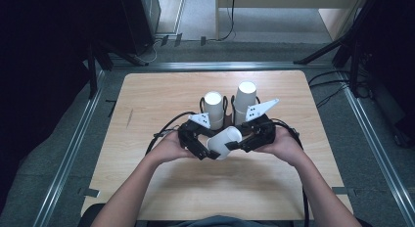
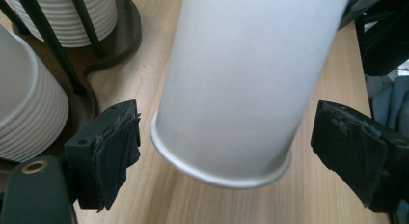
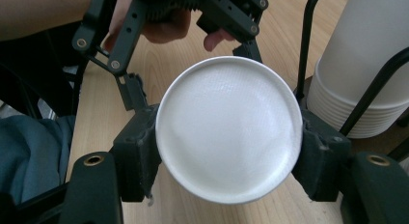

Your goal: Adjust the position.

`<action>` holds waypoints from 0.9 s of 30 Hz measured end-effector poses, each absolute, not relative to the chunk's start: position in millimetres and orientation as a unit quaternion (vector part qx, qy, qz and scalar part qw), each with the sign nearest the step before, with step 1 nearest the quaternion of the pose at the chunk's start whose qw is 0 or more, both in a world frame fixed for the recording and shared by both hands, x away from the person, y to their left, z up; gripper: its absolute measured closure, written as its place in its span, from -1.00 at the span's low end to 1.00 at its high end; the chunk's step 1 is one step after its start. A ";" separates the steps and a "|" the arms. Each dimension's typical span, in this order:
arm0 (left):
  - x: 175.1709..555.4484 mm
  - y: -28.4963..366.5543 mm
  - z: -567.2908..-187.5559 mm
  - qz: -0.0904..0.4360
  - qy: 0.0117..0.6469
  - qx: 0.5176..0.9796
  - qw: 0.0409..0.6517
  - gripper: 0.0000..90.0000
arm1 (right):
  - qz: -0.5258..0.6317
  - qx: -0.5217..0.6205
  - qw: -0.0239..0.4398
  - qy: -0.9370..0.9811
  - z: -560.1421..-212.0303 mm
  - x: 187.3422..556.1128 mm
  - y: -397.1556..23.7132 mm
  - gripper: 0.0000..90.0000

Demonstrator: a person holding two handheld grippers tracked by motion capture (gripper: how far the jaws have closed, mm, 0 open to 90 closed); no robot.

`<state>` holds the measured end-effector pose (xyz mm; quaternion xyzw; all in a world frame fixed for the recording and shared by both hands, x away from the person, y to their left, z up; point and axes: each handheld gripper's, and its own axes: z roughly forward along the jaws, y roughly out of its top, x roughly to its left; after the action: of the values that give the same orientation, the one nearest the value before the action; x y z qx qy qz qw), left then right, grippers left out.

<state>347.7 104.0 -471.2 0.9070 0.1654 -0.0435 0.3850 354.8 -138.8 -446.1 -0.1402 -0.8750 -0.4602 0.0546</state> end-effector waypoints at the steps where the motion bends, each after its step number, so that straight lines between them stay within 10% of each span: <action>1: 347.3 103.7 -471.5 -0.042 0.165 0.906 0.388 -0.77 | -0.461 -0.140 0.054 -0.874 -445.4 354.7 -138.9 -0.24; 27: 343.6 101.5 -474.9 -0.037 0.158 0.897 0.410 -0.47 | -0.493 -0.147 0.070 -0.855 -436.9 354.5 -141.9 -0.24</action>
<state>343.6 101.5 -474.9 0.8975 0.1584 -0.0372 0.4099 354.5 -141.9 -436.9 -0.1470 -0.8548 -0.4928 0.0702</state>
